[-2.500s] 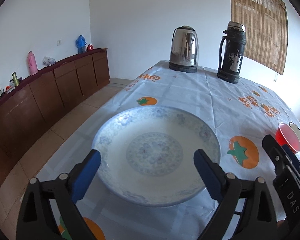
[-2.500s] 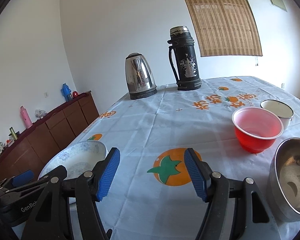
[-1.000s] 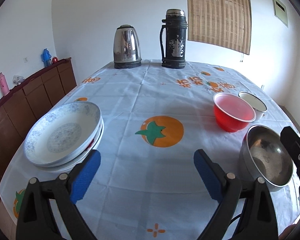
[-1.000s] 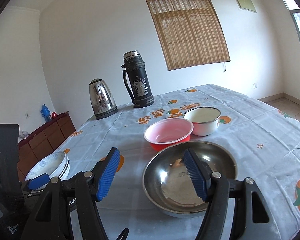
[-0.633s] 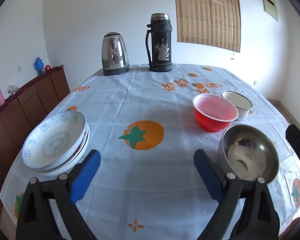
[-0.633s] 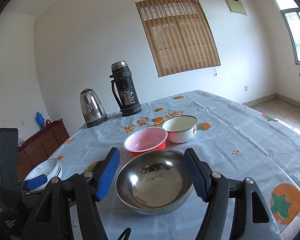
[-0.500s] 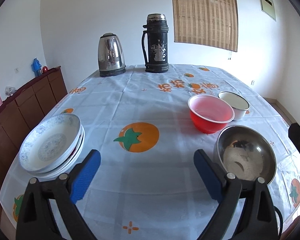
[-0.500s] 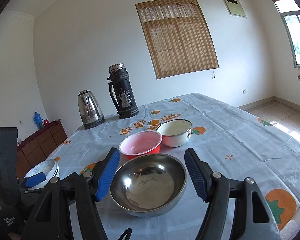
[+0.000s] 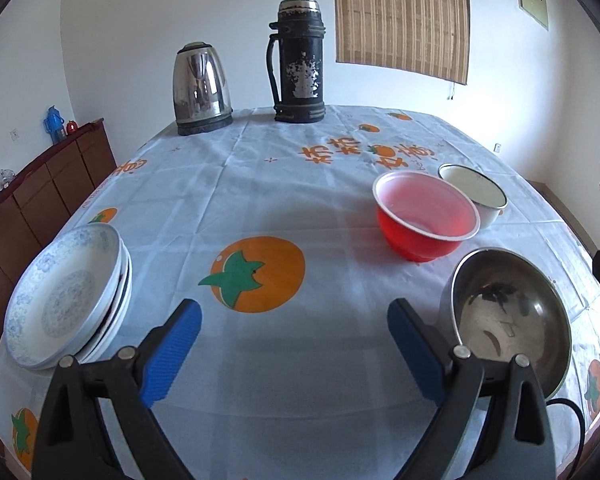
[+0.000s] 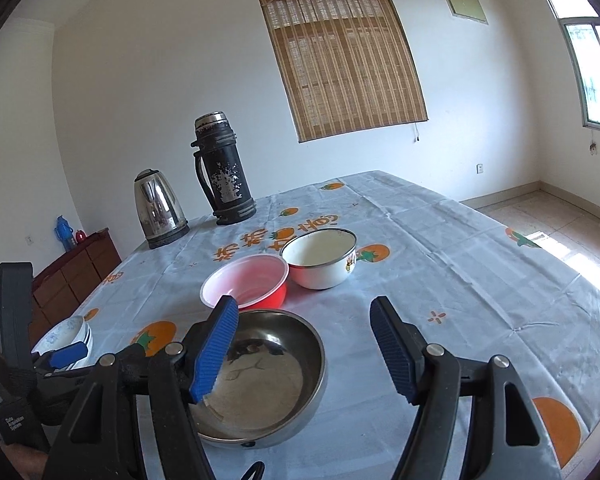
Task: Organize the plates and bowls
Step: 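Move the left gripper to the rim of the red plastic bowl, then close the left gripper on the red bowl rim, then lift the red bowl and carry it over the steel bowl, then lower the red bowl into the steel bowl and open the left gripper, then move the left gripper toward the white enamel bowl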
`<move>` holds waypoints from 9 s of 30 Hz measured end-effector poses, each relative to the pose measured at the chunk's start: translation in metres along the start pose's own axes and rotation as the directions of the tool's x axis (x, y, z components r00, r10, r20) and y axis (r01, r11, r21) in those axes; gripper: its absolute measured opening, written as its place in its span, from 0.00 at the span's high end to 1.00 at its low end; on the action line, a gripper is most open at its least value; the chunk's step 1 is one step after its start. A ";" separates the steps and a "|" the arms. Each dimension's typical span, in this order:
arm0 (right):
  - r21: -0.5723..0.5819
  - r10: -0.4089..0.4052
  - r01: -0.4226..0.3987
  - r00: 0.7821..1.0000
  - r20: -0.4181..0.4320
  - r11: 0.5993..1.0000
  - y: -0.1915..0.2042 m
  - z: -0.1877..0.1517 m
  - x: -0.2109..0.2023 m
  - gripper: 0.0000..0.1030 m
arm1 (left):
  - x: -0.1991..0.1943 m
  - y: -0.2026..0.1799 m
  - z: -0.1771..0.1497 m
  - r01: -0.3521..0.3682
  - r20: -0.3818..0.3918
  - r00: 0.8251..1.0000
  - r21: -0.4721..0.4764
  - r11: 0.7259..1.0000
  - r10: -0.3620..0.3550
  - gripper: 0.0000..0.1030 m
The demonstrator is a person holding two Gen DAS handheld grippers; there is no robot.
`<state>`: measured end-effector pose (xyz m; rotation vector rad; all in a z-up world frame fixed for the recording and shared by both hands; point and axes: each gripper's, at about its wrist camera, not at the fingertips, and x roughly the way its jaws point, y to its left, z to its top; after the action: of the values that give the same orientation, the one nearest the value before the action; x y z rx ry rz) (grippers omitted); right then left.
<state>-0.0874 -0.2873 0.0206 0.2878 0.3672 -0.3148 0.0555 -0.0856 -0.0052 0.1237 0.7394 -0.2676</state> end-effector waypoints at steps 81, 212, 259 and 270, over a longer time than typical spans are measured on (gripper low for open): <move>0.160 0.336 -0.299 0.755 -0.564 0.941 -0.001 0.068 0.158 0.86 | 0.081 -0.063 0.093 0.273 -0.136 0.954 0.012 0.962 -0.269 0.91; 0.101 0.242 -0.228 0.767 -0.595 0.968 -0.024 0.037 0.050 0.83 | -0.014 -0.063 0.040 0.180 -0.099 0.981 0.118 0.977 -0.169 0.38; 0.112 0.126 -0.083 0.876 -0.465 0.990 -0.064 0.013 0.086 0.83 | 0.011 -0.037 0.034 0.160 -0.034 0.987 0.027 0.987 -0.159 0.20; 0.111 0.143 -0.104 0.880 -0.453 0.988 -0.066 0.012 0.094 0.82 | 0.023 -0.016 0.056 0.186 -0.024 0.982 -0.029 0.982 -0.187 0.20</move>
<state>-0.0231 -0.3745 -0.0197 0.4686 0.8035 -0.1314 0.1034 -0.1169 0.0201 0.0327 0.7821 -0.4354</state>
